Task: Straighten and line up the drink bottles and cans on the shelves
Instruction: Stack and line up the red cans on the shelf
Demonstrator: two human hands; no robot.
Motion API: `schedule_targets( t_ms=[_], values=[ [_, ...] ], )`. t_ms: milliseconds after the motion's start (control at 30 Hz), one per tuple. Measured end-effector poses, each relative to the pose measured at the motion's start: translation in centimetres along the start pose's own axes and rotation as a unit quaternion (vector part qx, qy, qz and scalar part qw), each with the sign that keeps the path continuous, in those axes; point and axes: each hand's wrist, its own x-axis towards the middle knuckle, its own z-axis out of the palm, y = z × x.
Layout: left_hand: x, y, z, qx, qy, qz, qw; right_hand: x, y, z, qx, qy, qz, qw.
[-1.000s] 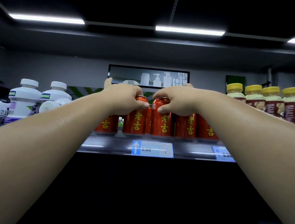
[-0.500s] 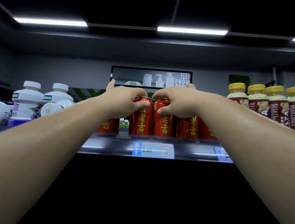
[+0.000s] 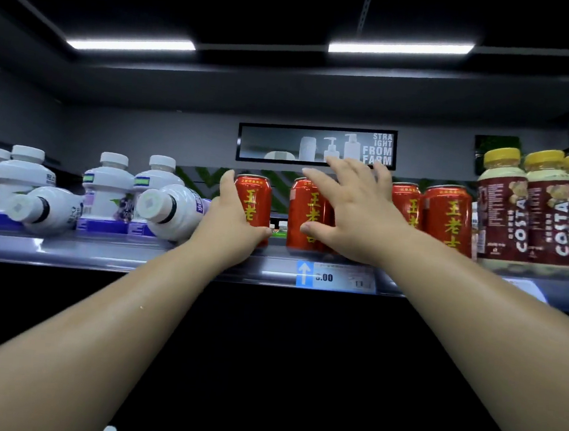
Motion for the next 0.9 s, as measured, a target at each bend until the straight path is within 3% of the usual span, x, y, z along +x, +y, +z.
schedule_targets(
  t_ms=[200, 367, 467, 567, 667, 900],
  values=[
    [0.2, 0.0, 0.6, -0.044, -0.027, 0.056, 0.997, -2.8, -0.5, 2.3, -0.002, 0.020, 0.087, 0.996],
    [0.0, -0.3, 1.1, -0.026, -0.022, 0.073, 0.997, -3.0, -0.9, 2.7, -0.008, 0.010, 0.108, 0.994],
    [-0.9, 0.0, 2.0, 0.058, 0.023, 0.094, 0.994, -3.4, -0.9, 2.4, -0.009, 0.019, 0.100, 0.995],
    [-2.0, 0.7, 3.5, 0.178, 0.085, 0.191, 0.962, -4.6, 0.5, 1.6, -0.037, 0.028, 0.105, 0.993],
    [-2.3, 2.7, 5.0, 0.244, 0.060, 0.260, 0.932, -5.8, 2.7, 1.1, -0.056, 0.020, 0.138, 0.989],
    [-2.5, 4.5, 7.8, 0.267, 0.024, 0.288, 0.919, -6.4, 3.7, 2.1, -0.008, 0.005, 0.154, 0.988]
  ],
)
